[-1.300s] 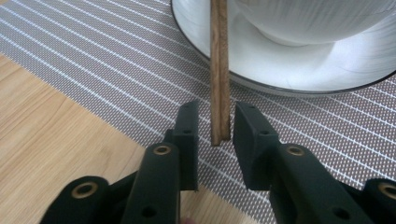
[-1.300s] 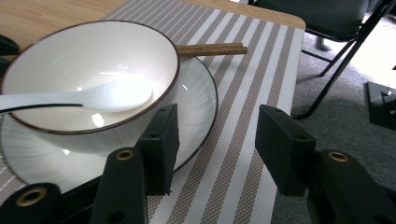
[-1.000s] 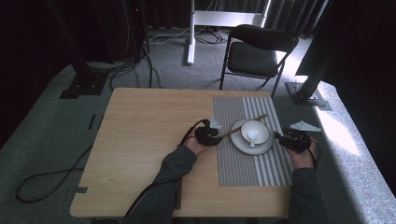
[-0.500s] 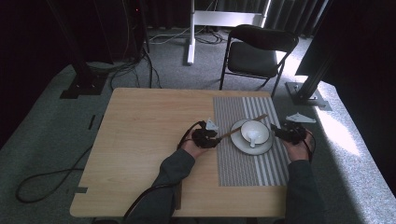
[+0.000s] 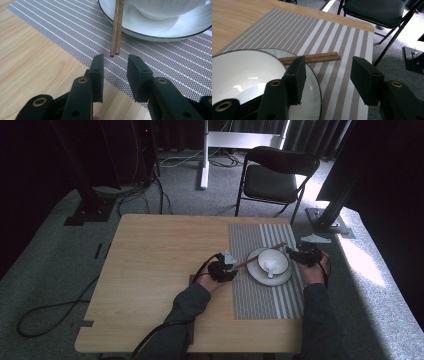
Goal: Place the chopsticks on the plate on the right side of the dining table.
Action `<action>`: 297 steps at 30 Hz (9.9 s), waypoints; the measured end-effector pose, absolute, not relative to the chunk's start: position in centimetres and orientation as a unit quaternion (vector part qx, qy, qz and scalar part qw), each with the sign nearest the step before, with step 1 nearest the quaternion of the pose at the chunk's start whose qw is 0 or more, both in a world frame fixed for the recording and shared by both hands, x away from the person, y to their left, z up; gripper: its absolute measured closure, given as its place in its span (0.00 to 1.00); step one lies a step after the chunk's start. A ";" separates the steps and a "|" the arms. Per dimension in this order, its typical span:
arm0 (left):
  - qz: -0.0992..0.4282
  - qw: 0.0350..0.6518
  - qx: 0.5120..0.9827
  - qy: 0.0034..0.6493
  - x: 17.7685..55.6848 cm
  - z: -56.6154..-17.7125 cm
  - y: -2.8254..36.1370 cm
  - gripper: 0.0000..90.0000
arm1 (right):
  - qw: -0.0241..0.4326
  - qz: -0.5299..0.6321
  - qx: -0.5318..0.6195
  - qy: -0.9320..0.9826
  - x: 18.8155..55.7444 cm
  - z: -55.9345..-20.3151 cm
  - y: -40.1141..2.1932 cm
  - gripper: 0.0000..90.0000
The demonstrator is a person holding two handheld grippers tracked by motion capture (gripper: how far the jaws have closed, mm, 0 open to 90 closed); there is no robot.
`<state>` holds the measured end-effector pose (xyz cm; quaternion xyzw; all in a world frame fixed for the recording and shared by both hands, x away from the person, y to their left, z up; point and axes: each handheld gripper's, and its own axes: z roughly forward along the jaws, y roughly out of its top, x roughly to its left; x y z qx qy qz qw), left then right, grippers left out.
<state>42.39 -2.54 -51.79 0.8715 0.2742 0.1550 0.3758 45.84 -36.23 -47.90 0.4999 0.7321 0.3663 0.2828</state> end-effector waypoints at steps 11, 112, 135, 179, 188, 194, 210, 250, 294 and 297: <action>0.151 0.372 0.874 0.272 42.4 -52.0 -3.0 0.78 | 0.280 0.354 0.505 0.736 47.5 -47.9 -36.0 0.49; 0.174 0.354 0.857 0.331 45.4 -51.8 -4.9 0.83 | 0.244 0.273 0.566 0.739 53.0 -50.1 -34.8 0.39; 0.176 0.346 0.860 0.333 46.8 -51.5 -5.8 0.84 | 0.240 0.277 0.574 0.732 52.3 -50.1 -36.0 0.40; 0.179 0.338 0.862 0.333 47.8 -51.4 -6.7 0.80 | 0.238 0.276 0.580 0.729 50.8 -50.1 -37.1 0.40; 0.178 0.337 0.862 0.335 48.0 -51.4 -6.7 0.78 | 0.241 0.276 0.579 0.728 50.3 -50.0 -37.4 0.40; 0.181 0.335 0.863 0.333 48.2 -51.4 -6.9 0.78 | 0.241 0.277 0.582 0.726 50.2 -50.0 -37.7 0.41; 0.177 0.335 0.864 0.332 48.6 -51.5 -7.0 0.74 | 0.239 0.276 0.581 0.727 50.0 -50.1 -37.7 0.41; 0.185 0.330 0.866 0.326 48.7 -52.0 -6.3 0.65 | 0.244 0.270 0.579 0.730 49.9 -50.1 -37.8 0.41; 0.186 0.338 0.866 0.319 48.2 -51.6 -6.6 0.65 | 0.252 0.271 0.583 0.723 49.6 -49.8 -38.4 0.41; 0.185 0.339 0.866 0.318 48.2 -51.5 -6.5 0.65 | 0.254 0.274 0.584 0.721 49.5 -49.7 -38.4 0.41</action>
